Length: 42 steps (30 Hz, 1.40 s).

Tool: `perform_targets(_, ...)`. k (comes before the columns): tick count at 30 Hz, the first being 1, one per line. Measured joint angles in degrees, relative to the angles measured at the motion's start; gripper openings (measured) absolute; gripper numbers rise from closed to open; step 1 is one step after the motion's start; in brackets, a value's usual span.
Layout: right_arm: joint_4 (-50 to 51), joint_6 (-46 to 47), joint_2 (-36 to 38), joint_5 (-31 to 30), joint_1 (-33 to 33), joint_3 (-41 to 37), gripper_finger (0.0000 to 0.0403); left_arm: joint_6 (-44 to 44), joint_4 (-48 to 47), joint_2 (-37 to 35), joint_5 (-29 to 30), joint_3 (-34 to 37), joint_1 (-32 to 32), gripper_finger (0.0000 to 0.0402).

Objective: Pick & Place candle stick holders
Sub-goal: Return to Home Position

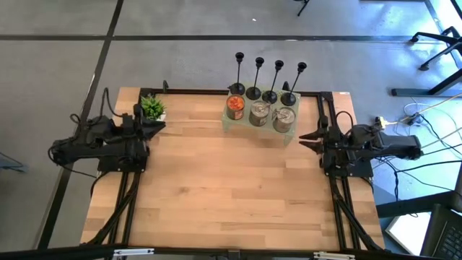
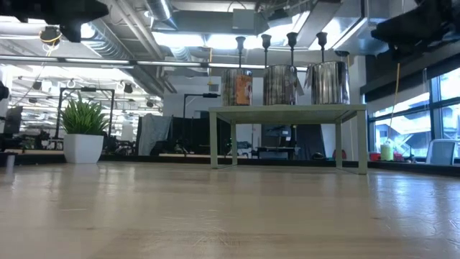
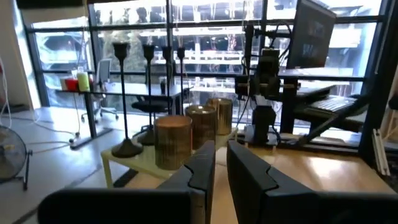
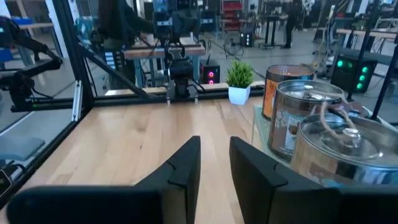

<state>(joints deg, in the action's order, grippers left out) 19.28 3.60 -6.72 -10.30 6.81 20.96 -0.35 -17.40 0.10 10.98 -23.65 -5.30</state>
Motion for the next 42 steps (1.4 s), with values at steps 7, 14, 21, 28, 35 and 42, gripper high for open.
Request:
perform_targets(7,-2.4,0.0,6.2,0.0,0.0,-5.4,0.0090,0.2,9.2,0.0,0.3,6.3,0.0,0.0036)
perform_targets(14,-8.7,0.3,6.7,-0.1,0.0,-11.2,0.0090,0.2,16.0,0.0,0.3,12.2,0.0,0.0036)
perform_targets(21,-17.9,0.2,6.7,-0.1,0.0,-17.7,0.0090,0.1,21.7,0.0,2.4,16.6,0.0,0.0036)
perform_targets(28,-21.8,0.6,6.0,-1.5,0.0,-20.5,0.0090,0.5,24.8,-0.1,2.8,20.6,0.0,0.0036)
perform_targets(35,-21.8,0.7,6.0,-1.5,0.0,-20.5,0.0090,0.2,24.3,0.1,2.8,23.2,0.0,0.0036)
perform_targets(42,-21.8,0.2,6.0,-1.5,0.0,-20.5,0.0090,2.0,21.4,0.1,2.8,23.2,0.0,0.0036)
